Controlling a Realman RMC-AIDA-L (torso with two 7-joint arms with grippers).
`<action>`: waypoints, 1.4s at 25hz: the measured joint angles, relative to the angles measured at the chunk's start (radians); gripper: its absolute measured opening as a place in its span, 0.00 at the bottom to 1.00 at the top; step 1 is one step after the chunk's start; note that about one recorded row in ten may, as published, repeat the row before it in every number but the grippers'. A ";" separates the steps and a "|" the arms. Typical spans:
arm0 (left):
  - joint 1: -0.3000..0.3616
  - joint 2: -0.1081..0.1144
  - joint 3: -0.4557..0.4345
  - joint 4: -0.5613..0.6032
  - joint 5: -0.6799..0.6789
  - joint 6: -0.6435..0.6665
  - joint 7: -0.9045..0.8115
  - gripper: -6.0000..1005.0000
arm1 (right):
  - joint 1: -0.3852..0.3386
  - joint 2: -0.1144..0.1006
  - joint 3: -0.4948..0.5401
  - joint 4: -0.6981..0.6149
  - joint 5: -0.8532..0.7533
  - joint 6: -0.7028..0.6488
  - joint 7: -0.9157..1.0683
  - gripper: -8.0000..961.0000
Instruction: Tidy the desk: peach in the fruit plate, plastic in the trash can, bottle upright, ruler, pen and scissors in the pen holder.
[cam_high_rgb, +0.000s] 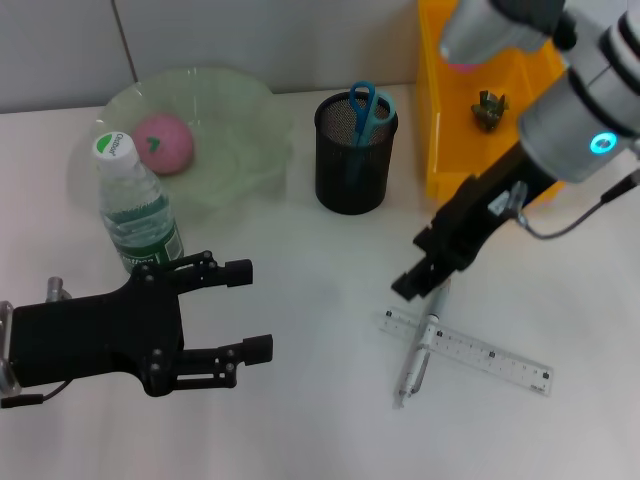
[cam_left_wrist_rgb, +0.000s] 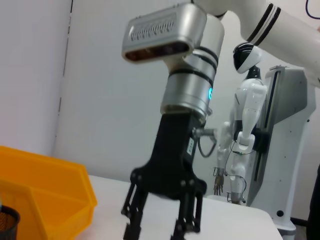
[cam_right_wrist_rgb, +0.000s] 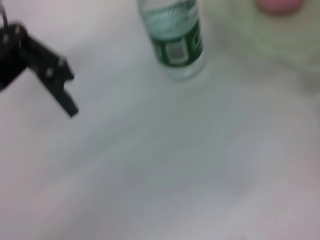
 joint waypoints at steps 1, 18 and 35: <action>0.000 0.000 0.000 0.000 0.000 -0.001 0.000 0.83 | 0.000 0.000 -0.008 0.021 0.000 0.011 -0.009 0.75; 0.002 -0.002 -0.001 -0.001 0.001 -0.005 -0.002 0.83 | -0.001 0.001 -0.165 0.195 -0.040 0.186 -0.086 0.72; -0.001 -0.003 0.002 -0.001 -0.006 0.001 -0.005 0.83 | 0.020 0.006 -0.278 0.267 -0.031 0.289 -0.089 0.68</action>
